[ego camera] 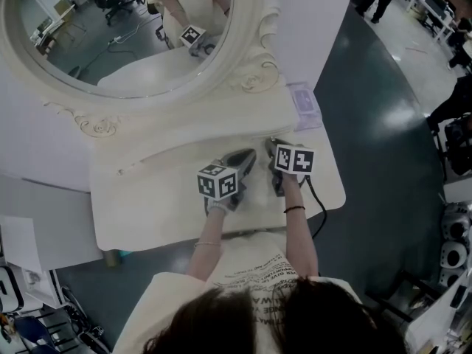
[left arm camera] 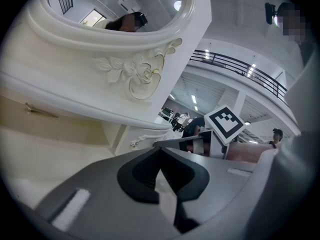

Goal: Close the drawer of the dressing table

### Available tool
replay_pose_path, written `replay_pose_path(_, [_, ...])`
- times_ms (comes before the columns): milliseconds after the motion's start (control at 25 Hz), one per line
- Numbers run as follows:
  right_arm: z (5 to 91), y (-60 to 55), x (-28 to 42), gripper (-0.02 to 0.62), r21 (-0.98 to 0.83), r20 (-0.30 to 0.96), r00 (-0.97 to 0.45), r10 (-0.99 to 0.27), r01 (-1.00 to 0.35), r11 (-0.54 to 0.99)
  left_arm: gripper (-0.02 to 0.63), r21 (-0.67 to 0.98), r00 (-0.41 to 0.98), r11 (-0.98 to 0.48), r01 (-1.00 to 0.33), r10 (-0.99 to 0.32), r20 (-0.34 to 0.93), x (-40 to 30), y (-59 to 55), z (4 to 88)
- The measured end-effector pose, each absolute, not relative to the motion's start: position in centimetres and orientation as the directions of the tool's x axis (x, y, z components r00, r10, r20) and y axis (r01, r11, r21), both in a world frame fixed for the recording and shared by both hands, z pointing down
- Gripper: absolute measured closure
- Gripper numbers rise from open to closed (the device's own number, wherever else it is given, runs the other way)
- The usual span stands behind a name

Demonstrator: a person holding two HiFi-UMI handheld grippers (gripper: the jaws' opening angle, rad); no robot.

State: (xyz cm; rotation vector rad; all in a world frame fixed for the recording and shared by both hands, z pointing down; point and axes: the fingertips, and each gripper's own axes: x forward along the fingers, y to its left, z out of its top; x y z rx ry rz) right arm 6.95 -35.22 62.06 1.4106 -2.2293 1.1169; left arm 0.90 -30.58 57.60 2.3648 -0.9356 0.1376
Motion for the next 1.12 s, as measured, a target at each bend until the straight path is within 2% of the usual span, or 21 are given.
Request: replay_pose_path(1120, [62.1,-37.0,6.7,0.494,-0.465,0.579,-0.505,-0.640,-0.849,0.249,0.607,0.483,0.736,-0.568,-0.667,-0.603,0.308,0.8,-32.2,58.0])
